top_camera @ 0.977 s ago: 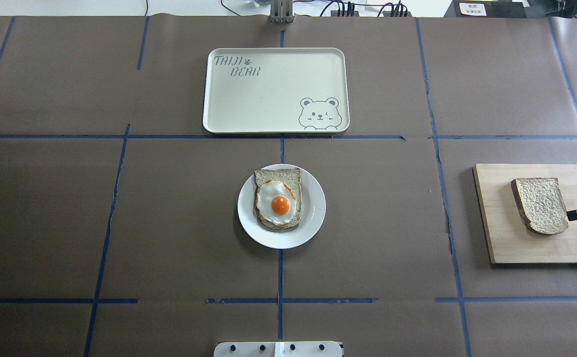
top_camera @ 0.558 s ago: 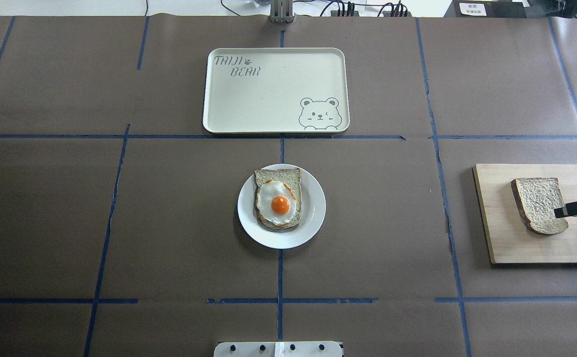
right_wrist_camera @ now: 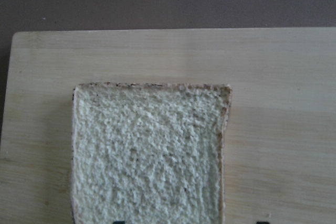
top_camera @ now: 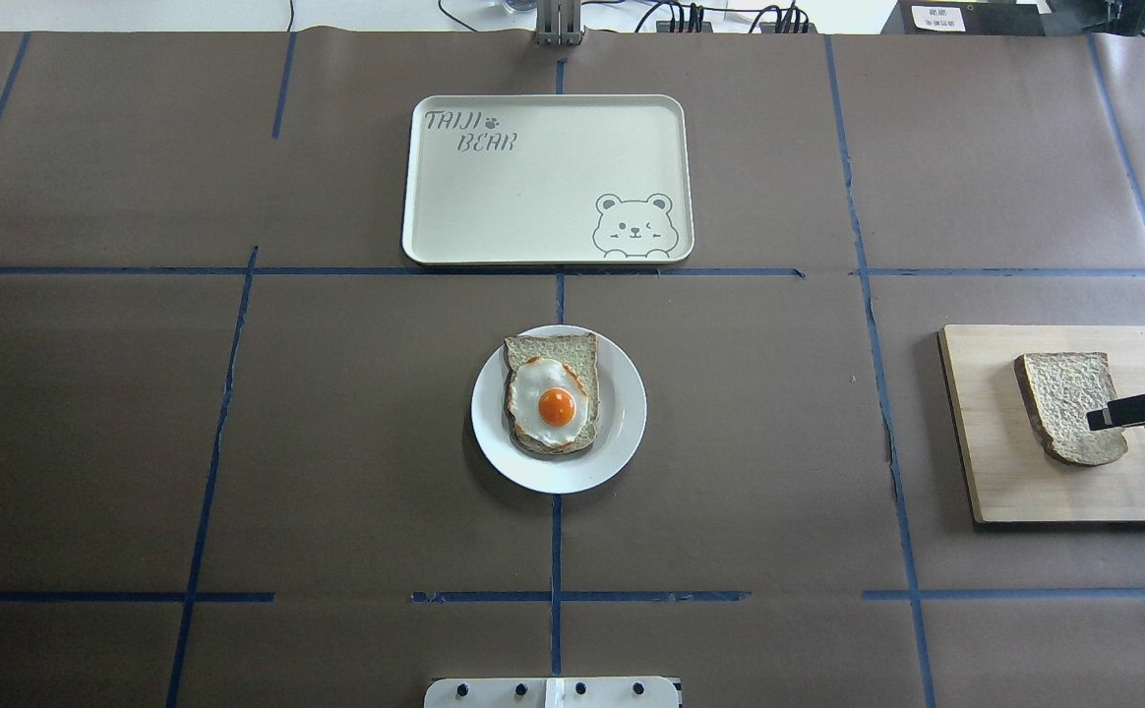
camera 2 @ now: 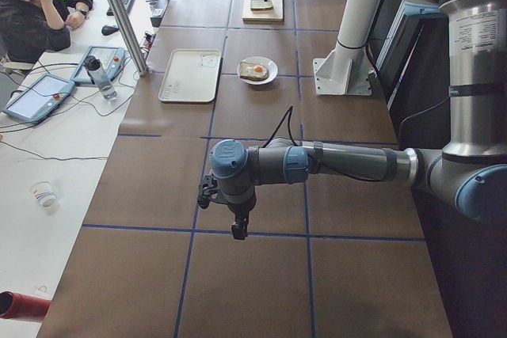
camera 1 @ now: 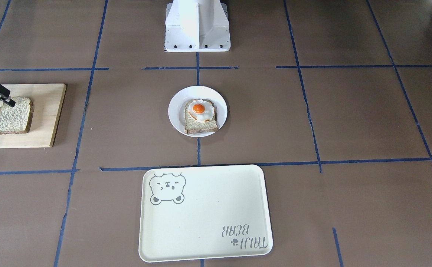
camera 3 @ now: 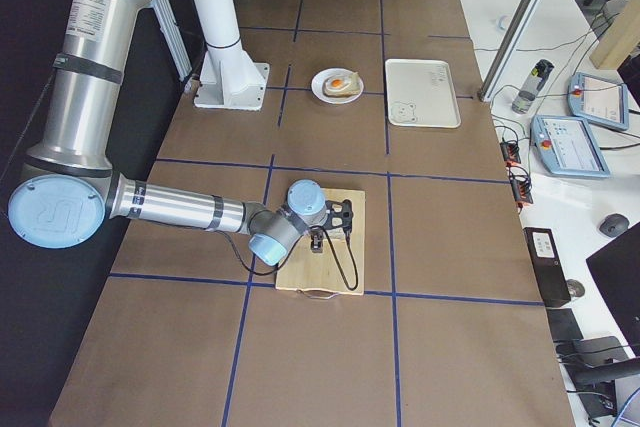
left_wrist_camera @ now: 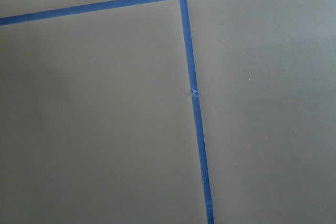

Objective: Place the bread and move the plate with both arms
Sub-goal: 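Lower the right gripper to the bread slice edge on the bamboo board and grasp it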

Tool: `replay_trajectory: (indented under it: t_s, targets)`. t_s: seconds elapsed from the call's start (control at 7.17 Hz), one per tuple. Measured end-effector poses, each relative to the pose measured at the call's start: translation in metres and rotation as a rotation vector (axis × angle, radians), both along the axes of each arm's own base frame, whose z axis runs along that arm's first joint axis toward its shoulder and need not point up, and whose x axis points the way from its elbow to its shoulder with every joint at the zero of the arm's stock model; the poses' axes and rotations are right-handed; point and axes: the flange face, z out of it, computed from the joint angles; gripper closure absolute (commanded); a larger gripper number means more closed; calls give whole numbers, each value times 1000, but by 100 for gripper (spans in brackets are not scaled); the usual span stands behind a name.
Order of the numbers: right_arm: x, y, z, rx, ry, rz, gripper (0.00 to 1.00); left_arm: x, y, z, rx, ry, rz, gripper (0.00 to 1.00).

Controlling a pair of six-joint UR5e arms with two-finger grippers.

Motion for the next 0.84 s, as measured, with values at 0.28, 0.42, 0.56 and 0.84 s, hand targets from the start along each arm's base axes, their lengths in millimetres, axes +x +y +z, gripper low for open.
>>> replay_trajectory:
  t_s: [0.28,0.42,0.56,0.84]
  targets:
    - [-3,1,1,-1,2,-7,16,0,0,0,0,0,0,0]
    - [-4,2,1,-1,2,-10,20,0,0,0,0,0,0,0]
    - [-5,2,1,-1,3,-13,44,0,0,0,0,0,0,0]
    - [-6,2,1,-1,2,-15,83,0,0,0,0,0,0,0]
